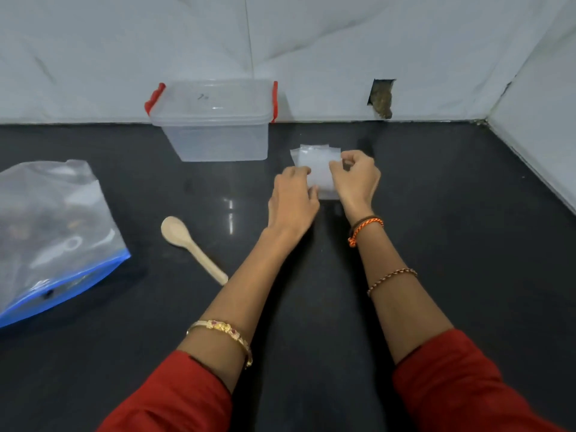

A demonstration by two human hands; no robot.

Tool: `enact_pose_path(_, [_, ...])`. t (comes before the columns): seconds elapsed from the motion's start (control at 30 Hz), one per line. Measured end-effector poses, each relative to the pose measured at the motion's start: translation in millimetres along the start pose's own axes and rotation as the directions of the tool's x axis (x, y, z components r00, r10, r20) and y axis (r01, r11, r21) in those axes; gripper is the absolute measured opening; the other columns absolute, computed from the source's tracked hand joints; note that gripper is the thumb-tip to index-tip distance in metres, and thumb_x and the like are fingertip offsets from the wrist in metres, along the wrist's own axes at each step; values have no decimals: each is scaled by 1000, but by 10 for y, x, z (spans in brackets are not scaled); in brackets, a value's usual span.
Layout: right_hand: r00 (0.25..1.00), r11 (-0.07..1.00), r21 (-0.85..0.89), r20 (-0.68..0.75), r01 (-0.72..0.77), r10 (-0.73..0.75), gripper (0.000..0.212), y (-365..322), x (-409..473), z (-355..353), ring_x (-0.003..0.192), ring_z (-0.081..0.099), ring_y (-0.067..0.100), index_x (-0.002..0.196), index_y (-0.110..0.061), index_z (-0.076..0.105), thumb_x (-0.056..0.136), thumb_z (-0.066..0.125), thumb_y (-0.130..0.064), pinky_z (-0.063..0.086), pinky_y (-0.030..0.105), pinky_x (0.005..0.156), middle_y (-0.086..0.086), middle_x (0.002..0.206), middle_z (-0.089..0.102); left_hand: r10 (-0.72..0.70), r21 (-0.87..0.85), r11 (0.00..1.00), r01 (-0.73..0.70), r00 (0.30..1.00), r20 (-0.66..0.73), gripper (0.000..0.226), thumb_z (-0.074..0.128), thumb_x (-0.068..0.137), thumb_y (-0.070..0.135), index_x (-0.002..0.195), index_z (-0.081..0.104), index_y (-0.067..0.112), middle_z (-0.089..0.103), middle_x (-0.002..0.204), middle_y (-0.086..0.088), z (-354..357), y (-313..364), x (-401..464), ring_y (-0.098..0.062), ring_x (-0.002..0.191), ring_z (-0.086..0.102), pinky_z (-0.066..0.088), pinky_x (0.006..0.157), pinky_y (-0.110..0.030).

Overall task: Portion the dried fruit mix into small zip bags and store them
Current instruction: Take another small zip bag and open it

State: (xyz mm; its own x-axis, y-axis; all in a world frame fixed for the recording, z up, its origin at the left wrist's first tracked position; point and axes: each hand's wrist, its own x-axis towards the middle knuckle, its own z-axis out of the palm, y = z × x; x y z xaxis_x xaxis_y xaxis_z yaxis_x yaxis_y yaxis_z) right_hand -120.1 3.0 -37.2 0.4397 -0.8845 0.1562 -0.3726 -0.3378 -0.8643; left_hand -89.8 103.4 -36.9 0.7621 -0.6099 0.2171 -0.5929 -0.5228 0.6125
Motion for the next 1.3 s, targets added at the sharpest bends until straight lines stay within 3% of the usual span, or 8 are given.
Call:
enact_pose_path(0.1, [997,989,-148,73,-14,25,32,45,209,100,107,57,28,107,-6,61,81,68,-23,50,37,88,12,112,64,1,125,992,-8,998,56,41,44,96,17,135,40,5,44,137,-13,129,23,154,-26,125,39,39,95,-34])
enact_pose_path(0.2, [993,987,-156,101,-37,53,35,89,306,138,107,58,25,110,-9,59,79,70,-19,49,33,86,9,111,64,-19,206,978,4,997,70,38,42,97,18,132,42,4,49,132,-14,189,-25,232,-26,122,38,37,90,-32])
enact_pose_path(0.57, [991,977,170,-8,-127,130,8,132,354,64,69,56,6,88,-11,68,81,64,-12,49,21,75,-9,70,60,-79,199,977,75,997,12,48,52,93,30,133,37,7,44,134,-10,195,-58,228,-25,121,37,35,91,-29])
enact_pose_path(0.67, [978,918,343,15,-200,207,7,100,368,-74,66,55,3,88,-9,68,82,65,-9,51,20,69,-8,68,59,-105,119,988,102,994,22,54,56,91,30,136,35,8,44,136,-10,166,-52,233,-26,123,39,34,95,-30])
enact_pose_path(0.87, [985,795,584,56,-165,164,6,-121,86,-334,60,50,0,94,-8,62,87,61,-7,44,10,52,-5,72,58,-144,-349,933,93,982,-124,41,55,92,20,131,46,8,54,131,-6,-137,3,68,-21,120,50,39,103,-35])
enact_pose_path(1.0, [991,759,637,85,-132,102,4,-317,-242,-399,59,49,3,88,-11,60,88,61,-8,44,10,50,-4,73,58,-113,-431,901,48,985,-127,43,55,93,23,132,47,8,56,130,-5,-411,18,-115,-18,119,52,40,104,-34])
enact_pose_path(1.13, [966,697,685,253,-211,43,9,-474,-711,-374,67,55,11,83,-12,59,89,58,-4,49,20,61,2,77,61,-96,-485,875,8,983,-158,16,56,92,20,93,65,7,66,83,-4,-698,-56,-370,-15,78,59,47,74,-37])
enact_pose_path(1.3, [936,733,643,351,-222,-25,9,-612,-1174,-341,72,58,8,97,-16,62,89,59,-16,48,18,63,0,84,65,-73,-441,898,17,991,-110,19,60,89,21,90,68,4,68,83,-15,-1135,-399,-669,-24,79,60,49,76,-38])
